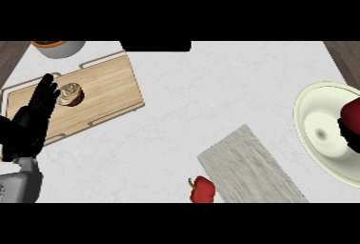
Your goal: Pick the tomato from the placemat and place it in the bowl
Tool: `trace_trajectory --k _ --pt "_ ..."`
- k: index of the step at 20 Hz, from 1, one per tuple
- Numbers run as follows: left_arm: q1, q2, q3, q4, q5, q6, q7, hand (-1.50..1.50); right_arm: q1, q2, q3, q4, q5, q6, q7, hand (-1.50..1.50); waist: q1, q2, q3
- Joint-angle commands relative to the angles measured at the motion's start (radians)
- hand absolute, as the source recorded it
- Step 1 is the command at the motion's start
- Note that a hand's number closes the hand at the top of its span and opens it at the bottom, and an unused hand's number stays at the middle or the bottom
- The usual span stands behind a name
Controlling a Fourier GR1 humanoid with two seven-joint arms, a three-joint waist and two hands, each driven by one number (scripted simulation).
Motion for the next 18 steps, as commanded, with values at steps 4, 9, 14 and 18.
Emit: trace_trajectory --k 4,9,14,18 --pt "0.016 -0.012 -0.001 0.006 -0.012 -0.006 -0.033 0.00 -0.085 -0.109 -0.075 0.429 -0.002 -0.176 -0.264 1.50 0.007 0.002 0.000" --pt "-0.004 -0.002 0.015 -0.009 0.002 -0.021 0.017 0.00 -0.182 -0.128 -0.043 0.675 0.038 -0.306 -0.354 1.50 0.010 0.002 0.000" --pt "-0.027 -0.027 -0.019 -0.026 -0.029 0.010 0.036 0.00 -0.146 -0.223 -0.069 0.852 0.091 -0.165 -0.247 1.50 0.014 0.005 0.001" --pt "-0.033 -0.006 0.011 0.002 -0.008 -0.014 0.017 0.00 -0.237 -0.307 -0.077 1.120 0.065 -0.187 -0.438 -1.50 0.018 0.006 0.001"
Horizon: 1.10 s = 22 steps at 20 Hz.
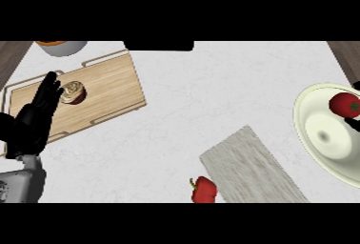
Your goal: Pick the tomato from the placemat and place it in the bowl
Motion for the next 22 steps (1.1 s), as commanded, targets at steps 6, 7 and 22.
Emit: trace_trajectory --k 6,7,22 --pt "0.028 0.000 0.023 0.032 0.012 -0.015 -0.056 0.00 -0.092 -0.027 -0.153 0.248 -0.228 0.062 -0.236 -1.50 -0.009 -0.003 0.000" --pt "-0.016 -0.002 0.014 0.016 -0.002 0.010 0.001 0.00 -0.095 0.019 -0.206 0.236 -0.291 0.048 -0.231 -1.50 -0.022 -0.006 0.001" --pt "0.033 -0.017 0.006 0.031 -0.020 0.002 -0.061 0.00 0.044 -0.399 -0.526 0.645 -0.614 0.442 -0.377 -1.50 -0.012 0.000 0.002"
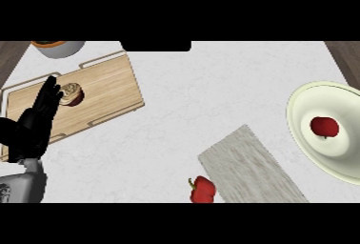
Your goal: Pick the tomato from the placemat and place it in the bowl
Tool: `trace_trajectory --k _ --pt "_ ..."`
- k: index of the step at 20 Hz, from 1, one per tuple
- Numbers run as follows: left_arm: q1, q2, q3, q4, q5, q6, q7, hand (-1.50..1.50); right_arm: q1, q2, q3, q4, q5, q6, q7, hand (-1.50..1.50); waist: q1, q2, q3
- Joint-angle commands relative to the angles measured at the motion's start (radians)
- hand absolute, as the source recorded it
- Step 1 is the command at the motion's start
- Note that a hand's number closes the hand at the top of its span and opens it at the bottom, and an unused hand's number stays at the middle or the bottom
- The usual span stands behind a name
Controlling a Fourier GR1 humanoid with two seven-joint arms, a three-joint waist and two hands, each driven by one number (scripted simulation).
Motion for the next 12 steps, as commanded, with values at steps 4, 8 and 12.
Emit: trace_trajectory --k 4,8,12 --pt "-0.006 0.006 -0.008 -0.048 0.010 -0.018 0.043 0.00 0.102 -0.201 -0.065 0.216 -0.068 0.212 -0.110 -1.50 0.009 0.001 0.003" --pt "0.019 -0.010 -0.008 -0.035 -0.006 0.003 0.015 0.00 0.147 -0.248 -0.076 0.230 -0.110 0.332 -0.134 -1.50 0.003 -0.001 0.003" --pt "0.005 -0.003 0.011 -0.036 0.003 0.011 0.045 0.00 0.173 -0.220 -0.074 0.222 -0.136 0.345 -0.172 -1.50 0.003 -0.001 0.005"
